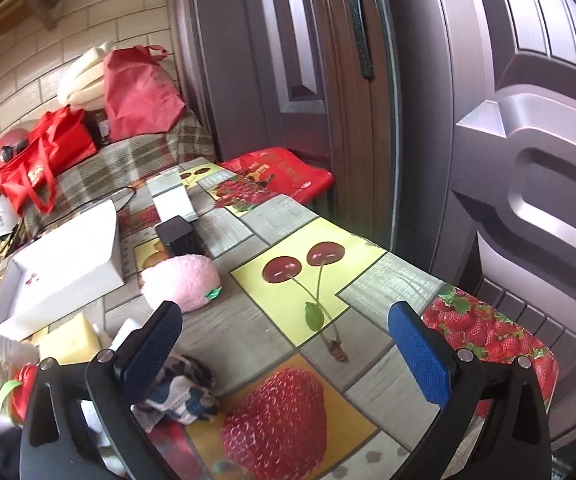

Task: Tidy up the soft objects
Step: 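Move the right tool to the cow-print cloth while the left tool reaches the white foam block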

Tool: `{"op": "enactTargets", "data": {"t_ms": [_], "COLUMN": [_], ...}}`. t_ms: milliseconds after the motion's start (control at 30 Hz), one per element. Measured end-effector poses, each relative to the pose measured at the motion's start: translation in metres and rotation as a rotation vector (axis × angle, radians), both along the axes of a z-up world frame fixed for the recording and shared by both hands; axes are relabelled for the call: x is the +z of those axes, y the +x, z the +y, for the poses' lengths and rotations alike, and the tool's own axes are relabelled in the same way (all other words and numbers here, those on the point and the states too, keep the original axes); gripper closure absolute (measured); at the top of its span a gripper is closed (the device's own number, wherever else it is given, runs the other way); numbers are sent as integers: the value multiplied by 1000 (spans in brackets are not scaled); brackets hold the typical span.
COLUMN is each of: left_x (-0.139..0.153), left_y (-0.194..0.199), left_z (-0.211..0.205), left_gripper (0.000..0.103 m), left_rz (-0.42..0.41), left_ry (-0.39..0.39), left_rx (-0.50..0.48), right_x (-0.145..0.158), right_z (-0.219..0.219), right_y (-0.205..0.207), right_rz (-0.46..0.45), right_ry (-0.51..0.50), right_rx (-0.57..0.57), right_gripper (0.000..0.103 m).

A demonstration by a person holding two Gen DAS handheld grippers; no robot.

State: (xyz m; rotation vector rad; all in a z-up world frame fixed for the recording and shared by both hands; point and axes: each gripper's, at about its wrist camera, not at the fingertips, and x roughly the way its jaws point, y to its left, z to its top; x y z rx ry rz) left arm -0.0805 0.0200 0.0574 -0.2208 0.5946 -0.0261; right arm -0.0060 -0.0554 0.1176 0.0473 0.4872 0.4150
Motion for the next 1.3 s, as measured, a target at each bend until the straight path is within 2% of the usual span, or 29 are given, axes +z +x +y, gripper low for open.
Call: {"op": "enactTargets", "data": {"t_ms": [33,100,167,233,267,367,433,467,533,600,667,767,867,933,1000,1033,1100,1300], "left_x": [13,25,36,37,34,22,19,21,23,18,11,-3,-14,-19,-29,-33,-40,-48], "left_y": [-21,-50,-70,-89,-91,-127,-162,-173,-186,-188,-187,-185,-175,-166,-152,-146,-134,-111], "left_z": [9,28,47,64,75,103,116,122,128,133,139,139,118,96,80,74,65,67], "left_gripper": [1,0,0,0,0,0,0,0,0,0,0,0,0,0,0,0,0,0], "left_rz": [-69,-145,-124,-107,-84,-152,-239,-247,-197,-98,5,83,127,161,220,244,291,376], "left_ry": [3,-16,40,89,65,-33,-61,-60,-8,78,91,62,82,110,115,120,147,174], "left_rx": [64,181,349,465,495,556,578,599,666,723,710,637,514,437,379,365,358,371], "right_x": [-6,-13,-13,-9,-10,-10,-11,-12,-12,-14,-19,-29,-37,-43,-49,-52,-53,-67], "right_z": [-5,-14,-18,-15,-15,-12,-18,-22,-29,-31,-25,-22,-21,-20,-12,-2,9,39], "right_y": [3,4,0,-5,-8,-12,-14,-14,-17,-16,-9,-1,10,18,17,13,13,27], "right_rz": [-10,-36,-65,-93,-104,-123,-129,-135,-188,-206,-143,-60,-34,4,-18,-28,-21,17], "right_ry": [-1,-3,2,-4,-6,-5,67,111,185,215,157,121,5,-61,-180,-255,-309,-407], "right_rx": [-1,0,12,23,29,72,155,188,249,313,369,424,391,445,492,511,534,564], "right_gripper": [0,0,0,0,0,0,0,0,0,0,0,0,0,0,0,0,0,13]}}
